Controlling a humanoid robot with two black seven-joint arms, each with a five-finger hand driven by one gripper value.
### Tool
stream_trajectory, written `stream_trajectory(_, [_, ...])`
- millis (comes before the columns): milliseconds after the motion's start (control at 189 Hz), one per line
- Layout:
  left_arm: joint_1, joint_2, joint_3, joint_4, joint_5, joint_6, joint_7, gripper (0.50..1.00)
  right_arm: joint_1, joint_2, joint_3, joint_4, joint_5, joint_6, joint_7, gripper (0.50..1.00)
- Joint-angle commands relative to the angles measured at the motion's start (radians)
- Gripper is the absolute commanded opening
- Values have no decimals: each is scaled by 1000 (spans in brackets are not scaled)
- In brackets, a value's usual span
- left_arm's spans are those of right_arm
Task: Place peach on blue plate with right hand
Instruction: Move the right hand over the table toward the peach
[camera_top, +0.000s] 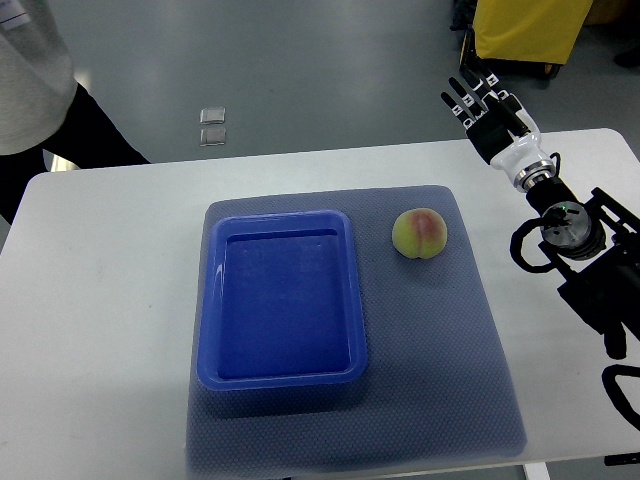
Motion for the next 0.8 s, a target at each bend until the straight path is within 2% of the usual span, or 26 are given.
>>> stream_trajectory(0, [0,0,2,0,0,-1,0,1000,0,1,-9,0,0,0,0,930])
stream_trajectory(465, [2,0,0,-6,0,0,7,1000,22,-10,-37,0,-22,-11,-5,930])
stream_trajectory(665, [0,0,2,-9,0,-7,6,1000,163,-79,-298,5,-255,-31,-6,930])
stream_trajectory(797, [2,0,3,-12,0,-9,6,1000,267,-151,-486,11,-425,6,-20,930])
